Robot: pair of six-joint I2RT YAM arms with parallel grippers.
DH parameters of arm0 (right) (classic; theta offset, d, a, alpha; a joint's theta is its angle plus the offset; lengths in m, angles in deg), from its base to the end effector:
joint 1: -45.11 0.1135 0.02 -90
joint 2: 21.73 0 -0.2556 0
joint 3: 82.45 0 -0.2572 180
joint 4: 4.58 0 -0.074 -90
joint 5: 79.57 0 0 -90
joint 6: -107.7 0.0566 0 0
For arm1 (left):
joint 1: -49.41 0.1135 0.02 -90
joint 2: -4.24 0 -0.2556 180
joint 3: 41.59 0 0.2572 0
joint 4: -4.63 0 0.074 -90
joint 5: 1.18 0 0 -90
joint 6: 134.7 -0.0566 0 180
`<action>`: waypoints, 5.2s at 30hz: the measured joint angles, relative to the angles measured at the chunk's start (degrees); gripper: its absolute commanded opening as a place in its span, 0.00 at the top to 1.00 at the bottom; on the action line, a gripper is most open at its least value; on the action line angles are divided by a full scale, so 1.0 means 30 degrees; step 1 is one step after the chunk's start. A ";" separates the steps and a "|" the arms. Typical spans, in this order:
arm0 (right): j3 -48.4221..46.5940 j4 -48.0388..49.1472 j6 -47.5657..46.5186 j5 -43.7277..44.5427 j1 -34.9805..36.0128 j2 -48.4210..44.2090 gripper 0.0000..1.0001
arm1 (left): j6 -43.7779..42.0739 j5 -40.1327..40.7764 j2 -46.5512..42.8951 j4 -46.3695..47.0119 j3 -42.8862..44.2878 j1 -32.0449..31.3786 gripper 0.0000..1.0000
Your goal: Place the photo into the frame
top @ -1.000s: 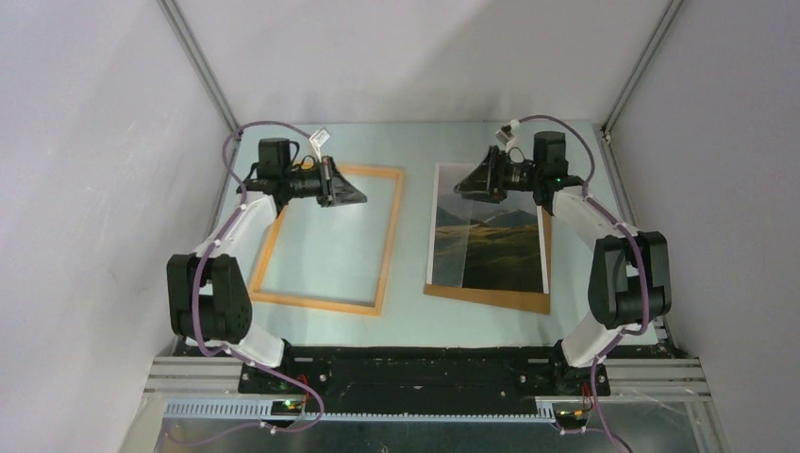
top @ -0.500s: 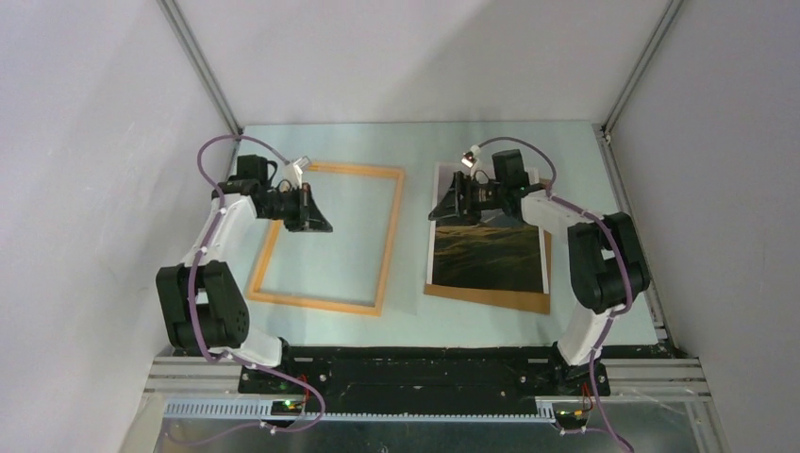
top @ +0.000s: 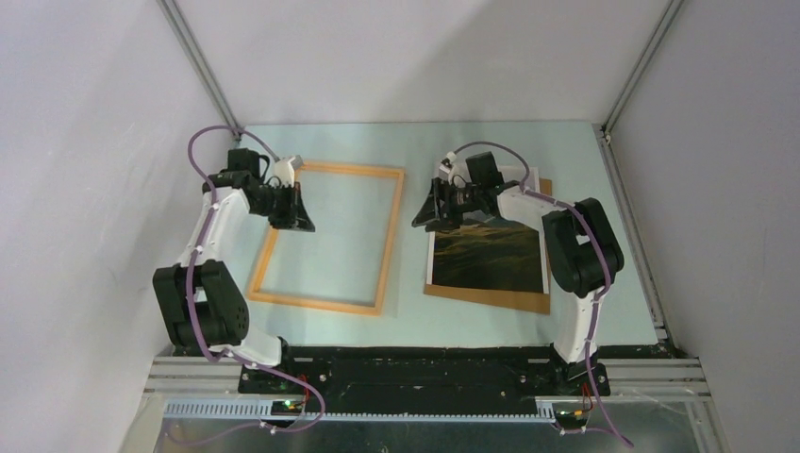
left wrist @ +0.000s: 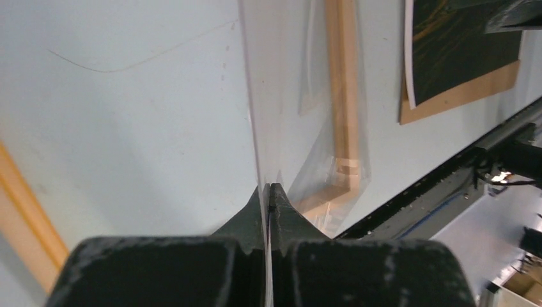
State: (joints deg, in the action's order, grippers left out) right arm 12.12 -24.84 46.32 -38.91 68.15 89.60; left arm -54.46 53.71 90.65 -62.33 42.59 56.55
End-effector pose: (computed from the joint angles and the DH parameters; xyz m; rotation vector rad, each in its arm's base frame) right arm 0.3707 0.2043 0.1593 -0.3317 2.4593 1.4367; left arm 0.3054 0.0055 0.2461 0.2106 2.5978 -0.7440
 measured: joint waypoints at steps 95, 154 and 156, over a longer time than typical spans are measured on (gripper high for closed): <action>-0.8000 -0.6069 -0.2892 1.1140 0.2157 0.5173 0.86 | 0.1989 -0.4087 -0.1005 0.2885 -0.1923 0.0976 1.00; -0.6812 -0.6309 -0.3089 0.9362 -0.0146 0.2973 0.43 | 1.0484 -0.8036 -0.1515 0.7766 -0.1770 0.0925 1.00; -0.6812 -0.6317 -0.3147 0.9245 -0.0160 0.2732 0.43 | 1.0630 -0.8036 -0.1515 0.7876 -0.1887 0.0801 1.00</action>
State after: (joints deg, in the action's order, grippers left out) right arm -8.31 -43.79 36.88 -11.18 67.67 97.79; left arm -22.57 29.60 86.10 -38.71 36.93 58.95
